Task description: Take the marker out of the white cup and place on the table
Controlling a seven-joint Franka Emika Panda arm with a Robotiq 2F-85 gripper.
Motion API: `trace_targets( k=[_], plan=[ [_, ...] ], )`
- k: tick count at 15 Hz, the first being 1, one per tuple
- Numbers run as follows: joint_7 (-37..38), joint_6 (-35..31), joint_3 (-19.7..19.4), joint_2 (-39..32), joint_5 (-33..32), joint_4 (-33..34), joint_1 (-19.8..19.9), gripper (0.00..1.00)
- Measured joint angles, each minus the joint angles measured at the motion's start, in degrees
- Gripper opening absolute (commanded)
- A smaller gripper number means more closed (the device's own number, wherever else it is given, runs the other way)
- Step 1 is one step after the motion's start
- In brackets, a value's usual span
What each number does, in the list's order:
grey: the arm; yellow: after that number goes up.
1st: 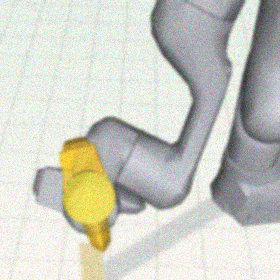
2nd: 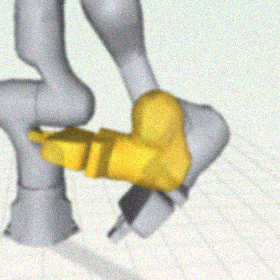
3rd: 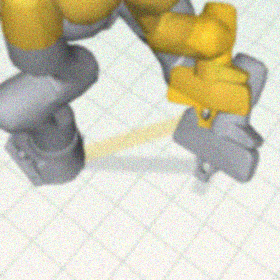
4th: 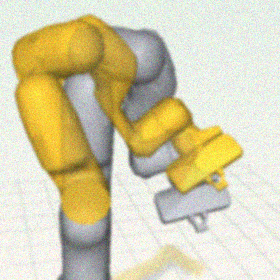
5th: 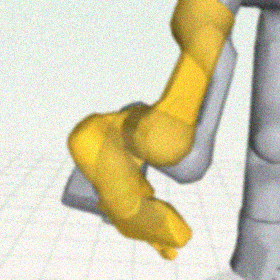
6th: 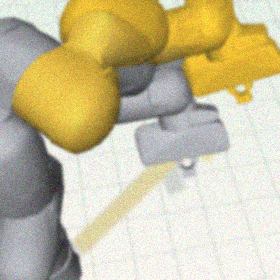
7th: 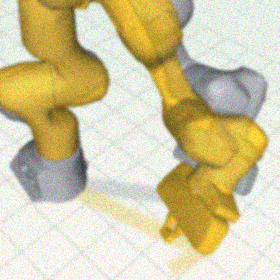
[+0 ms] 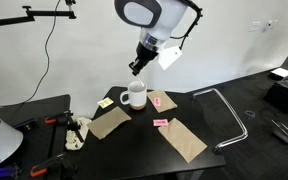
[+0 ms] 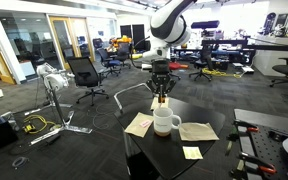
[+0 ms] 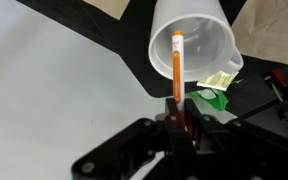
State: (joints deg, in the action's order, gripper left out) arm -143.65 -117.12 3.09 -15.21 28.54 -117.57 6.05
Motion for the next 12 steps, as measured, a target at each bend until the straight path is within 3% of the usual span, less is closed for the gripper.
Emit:
trace_targets(
  k=[7, 12],
  plan=[
    [0.1, 13.9, -2.4, 10.2, 3.2, 0.1, 0.7, 0.03],
    [3.8, 16.2, -6.9, 14.8, 4.2, 0.3, 1.1, 0.03]
  ],
)
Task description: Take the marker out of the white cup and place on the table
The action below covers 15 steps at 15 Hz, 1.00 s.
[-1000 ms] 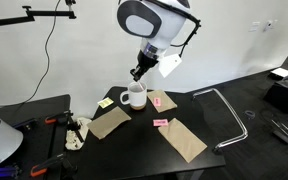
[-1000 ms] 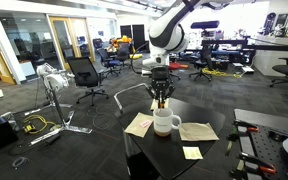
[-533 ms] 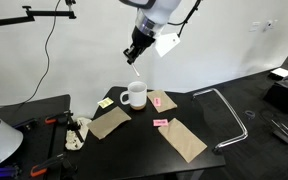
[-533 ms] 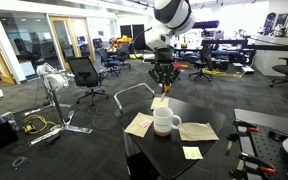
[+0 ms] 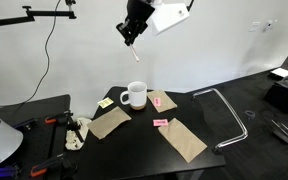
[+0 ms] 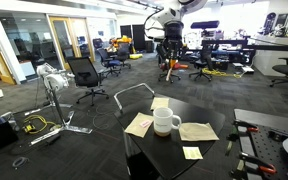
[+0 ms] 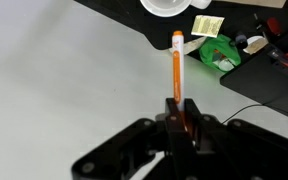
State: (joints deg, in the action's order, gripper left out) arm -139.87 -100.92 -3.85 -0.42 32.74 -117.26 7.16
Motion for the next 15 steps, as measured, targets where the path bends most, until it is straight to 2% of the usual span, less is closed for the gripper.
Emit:
trace_targets(
  k=[7, 15],
  plan=[
    [8.9, -1.9, -4.0, 1.1, 0.3, 0.0, 0.8, 0.03],
    [18.0, -21.4, -2.8, -1.6, 1.5, 0.0, -0.3, 0.03]
  ],
)
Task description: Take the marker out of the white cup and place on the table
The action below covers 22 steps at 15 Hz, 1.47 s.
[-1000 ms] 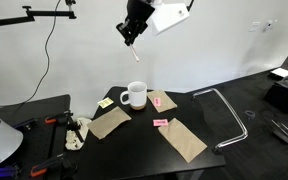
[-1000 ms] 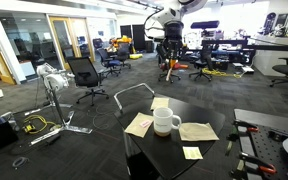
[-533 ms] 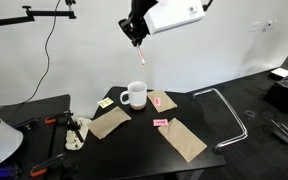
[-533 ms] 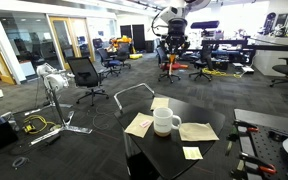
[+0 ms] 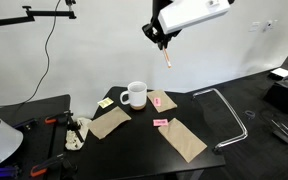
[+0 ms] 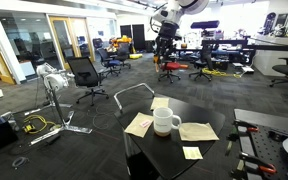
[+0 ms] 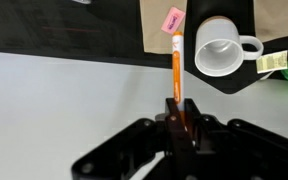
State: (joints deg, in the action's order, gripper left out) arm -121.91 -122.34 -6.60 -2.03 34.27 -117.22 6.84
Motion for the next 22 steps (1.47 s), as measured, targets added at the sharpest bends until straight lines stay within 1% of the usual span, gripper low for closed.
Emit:
trace_targets(
  k=[5, 9, 14, 22],
  plan=[
    [4.5, -12.2, 2.4, -5.6, -1.7, 0.0, -1.3, 0.03],
    [8.2, -19.4, 4.0, -9.5, -5.0, 0.0, -1.5, 0.03],
    [9.5, -23.4, 5.0, -12.8, -6.7, 0.0, -1.1, 0.03],
    [9.3, -28.3, 8.3, -18.4, -6.7, 0.1, 2.1, 0.03]
  ],
)
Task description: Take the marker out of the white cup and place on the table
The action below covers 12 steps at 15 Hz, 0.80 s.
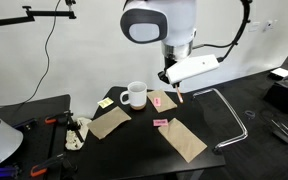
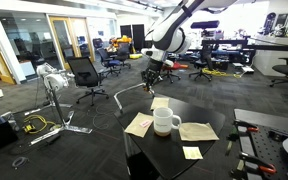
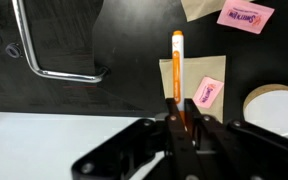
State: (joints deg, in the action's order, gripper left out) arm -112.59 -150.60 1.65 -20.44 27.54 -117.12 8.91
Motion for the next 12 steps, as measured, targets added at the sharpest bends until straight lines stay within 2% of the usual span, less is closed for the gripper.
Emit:
trace_targets(
  k=[7, 12],
  plan=[
    [0.0, -6.9, 2.4, -5.4, -0.5, 1.2, 3.2, 0.03],
    [0.5, -9.1, 2.8, -8.7, -3.1, 2.6, 4.5, 0.03]
  ],
)
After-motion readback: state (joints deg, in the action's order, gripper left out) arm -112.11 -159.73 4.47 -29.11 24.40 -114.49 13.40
